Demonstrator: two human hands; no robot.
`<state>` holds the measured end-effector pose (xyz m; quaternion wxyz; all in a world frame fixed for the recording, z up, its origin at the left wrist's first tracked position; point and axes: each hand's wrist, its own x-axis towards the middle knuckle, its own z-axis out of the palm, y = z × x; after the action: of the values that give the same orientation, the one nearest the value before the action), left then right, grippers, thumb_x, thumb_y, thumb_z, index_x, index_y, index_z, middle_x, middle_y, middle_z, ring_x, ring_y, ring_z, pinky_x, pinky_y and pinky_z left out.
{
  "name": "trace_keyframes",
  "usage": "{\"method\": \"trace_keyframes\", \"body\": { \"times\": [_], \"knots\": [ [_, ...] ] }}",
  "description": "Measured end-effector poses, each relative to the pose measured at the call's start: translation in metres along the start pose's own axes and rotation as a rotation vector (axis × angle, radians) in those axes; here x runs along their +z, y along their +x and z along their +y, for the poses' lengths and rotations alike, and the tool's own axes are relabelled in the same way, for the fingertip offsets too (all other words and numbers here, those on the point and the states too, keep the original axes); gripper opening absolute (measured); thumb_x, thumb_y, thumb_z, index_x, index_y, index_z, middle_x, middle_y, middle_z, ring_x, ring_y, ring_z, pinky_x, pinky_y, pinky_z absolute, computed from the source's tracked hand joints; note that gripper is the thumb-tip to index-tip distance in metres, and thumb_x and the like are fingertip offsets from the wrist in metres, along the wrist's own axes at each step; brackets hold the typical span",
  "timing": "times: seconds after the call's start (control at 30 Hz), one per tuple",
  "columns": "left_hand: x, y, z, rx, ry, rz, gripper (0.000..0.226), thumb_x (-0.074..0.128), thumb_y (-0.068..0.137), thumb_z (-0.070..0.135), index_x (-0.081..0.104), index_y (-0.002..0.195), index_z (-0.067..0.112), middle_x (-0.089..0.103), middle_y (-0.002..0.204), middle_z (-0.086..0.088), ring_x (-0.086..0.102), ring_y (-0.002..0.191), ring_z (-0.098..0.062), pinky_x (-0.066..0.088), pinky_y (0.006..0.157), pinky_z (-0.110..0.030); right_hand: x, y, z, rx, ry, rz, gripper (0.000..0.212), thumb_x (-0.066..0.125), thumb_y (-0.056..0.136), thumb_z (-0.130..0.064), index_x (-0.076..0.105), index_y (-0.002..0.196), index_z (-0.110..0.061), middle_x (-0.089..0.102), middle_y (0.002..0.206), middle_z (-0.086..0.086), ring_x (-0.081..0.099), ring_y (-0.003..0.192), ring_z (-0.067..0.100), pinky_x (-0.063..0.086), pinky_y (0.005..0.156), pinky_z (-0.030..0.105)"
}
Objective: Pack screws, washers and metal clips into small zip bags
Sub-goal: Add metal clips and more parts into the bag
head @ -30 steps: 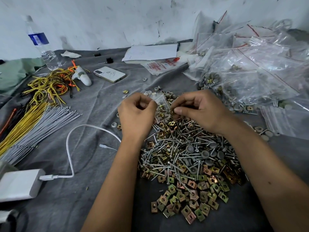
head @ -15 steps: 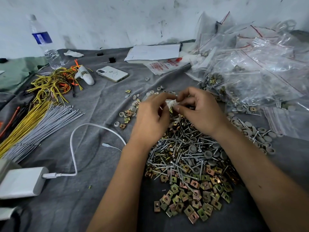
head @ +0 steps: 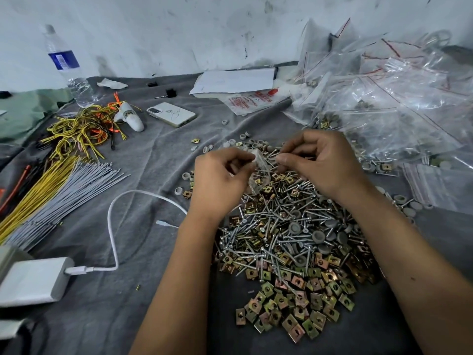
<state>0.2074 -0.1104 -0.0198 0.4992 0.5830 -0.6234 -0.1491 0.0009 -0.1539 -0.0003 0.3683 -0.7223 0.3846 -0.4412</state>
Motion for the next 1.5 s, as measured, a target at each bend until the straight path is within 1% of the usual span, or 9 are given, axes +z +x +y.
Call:
{"method": "trace_keyframes", "body": {
  "times": [0.23, 0.47, 0.63, 0.83, 1.0, 1.17, 1.33, 1.4, 1.5],
  "knots": [
    [0.005, -0.001, 0.003, -0.046, -0.091, 0.011, 0.01, 0.077, 0.091, 0.007, 0.079, 0.093, 0.016, 0.072, 0.063, 0.0, 0.072, 0.054, -0.018, 0.059, 0.059, -0.036, 0.024, -0.001, -0.002, -0.171, -0.279, -0.034, 0.021, 0.086, 0.079, -0.014, 0.08, 0.098, -0.02, 0.075, 0.087, -0.014, 0.07, 0.08, -0.005, 0.057, 0.075, 0.014],
    [0.006, -0.005, 0.009, 0.158, 0.111, -0.002, 0.015, 0.078, 0.088, 0.01, 0.082, 0.1, 0.018, 0.074, 0.076, 0.008, 0.066, 0.065, -0.008, 0.056, 0.065, -0.038, 0.027, -0.002, -0.005, -0.144, -0.218, 0.027, 0.013, 0.079, 0.088, -0.024, 0.079, 0.1, -0.016, 0.075, 0.086, -0.011, 0.07, 0.078, -0.002, 0.049, 0.07, 0.009],
    [0.012, -0.009, 0.015, 0.178, 0.147, -0.007, 0.047, 0.069, 0.076, -0.006, 0.067, 0.118, 0.017, 0.069, 0.073, 0.009, 0.066, 0.065, -0.005, 0.054, 0.059, -0.03, 0.032, -0.001, -0.003, -0.096, -0.217, 0.023, 0.015, 0.083, 0.084, -0.03, 0.079, 0.089, -0.017, 0.075, 0.079, -0.01, 0.069, 0.072, 0.0, 0.05, 0.065, 0.012],
    [0.014, -0.011, 0.016, 0.196, 0.161, -0.01, 0.035, 0.068, 0.075, -0.002, 0.061, 0.107, 0.012, 0.067, 0.073, 0.005, 0.063, 0.063, -0.01, 0.052, 0.057, -0.039, 0.029, 0.001, 0.003, 0.032, -0.058, -0.033, 0.008, 0.085, 0.082, -0.018, 0.077, 0.085, -0.018, 0.076, 0.08, -0.005, 0.072, 0.078, 0.01, 0.059, 0.072, 0.025],
    [0.018, -0.012, 0.018, 0.073, 0.16, 0.074, 0.022, 0.073, 0.081, 0.012, 0.061, 0.099, 0.014, 0.064, 0.07, 0.007, 0.062, 0.061, -0.01, 0.054, 0.057, -0.038, 0.026, 0.002, 0.002, 0.032, 0.007, 0.028, 0.016, 0.084, 0.08, -0.006, 0.075, 0.087, -0.018, 0.075, 0.08, -0.001, 0.073, 0.077, 0.013, 0.059, 0.07, 0.024],
    [0.019, -0.01, 0.019, -0.104, 0.067, 0.162, 0.015, 0.068, 0.076, 0.006, 0.063, 0.082, 0.018, 0.063, 0.063, 0.006, 0.06, 0.059, -0.01, 0.048, 0.052, -0.024, 0.027, -0.001, 0.001, -0.096, -0.221, -0.027, 0.019, 0.088, 0.075, -0.007, 0.075, 0.086, -0.014, 0.074, 0.08, -0.007, 0.069, 0.073, 0.002, 0.057, 0.07, 0.021],
    [0.017, -0.009, 0.024, -0.161, -0.1, 0.243, 0.019, 0.067, 0.078, 0.002, 0.063, 0.08, 0.02, 0.06, 0.06, 0.007, 0.061, 0.055, -0.015, 0.057, 0.054, -0.039, 0.031, -0.003, -0.003, -0.196, -0.379, -0.029, 0.005, 0.08, 0.088, -0.022, 0.08, 0.092, -0.019, 0.076, 0.084, -0.009, 0.067, 0.074, 0.002, 0.055, 0.072, 0.028],
    [0.016, -0.009, 0.026, -0.184, -0.167, 0.269, 0.019, 0.067, 0.081, 0.001, 0.063, 0.081, 0.019, 0.061, 0.061, 0.003, 0.066, 0.059, -0.025, 0.06, 0.056, -0.047, 0.03, -0.003, -0.006, -0.233, -0.359, -0.058, 0.022, 0.067, 0.098, -0.033, 0.074, 0.08, -0.021, 0.07, 0.075, -0.007, 0.063, 0.068, 0.008, 0.049, 0.065, 0.032],
    [0.013, -0.008, 0.027, -0.215, -0.262, 0.346, 0.013, 0.069, 0.082, -0.001, 0.066, 0.087, 0.011, 0.067, 0.068, -0.006, 0.068, 0.064, -0.026, 0.061, 0.061, -0.051, 0.032, -0.004, -0.011, -0.235, -0.351, -0.156, 0.027, 0.066, 0.096, -0.042, 0.075, 0.087, -0.019, 0.064, 0.088, -0.005, 0.061, 0.082, 0.012, 0.05, 0.072, 0.035]
  ]
}}
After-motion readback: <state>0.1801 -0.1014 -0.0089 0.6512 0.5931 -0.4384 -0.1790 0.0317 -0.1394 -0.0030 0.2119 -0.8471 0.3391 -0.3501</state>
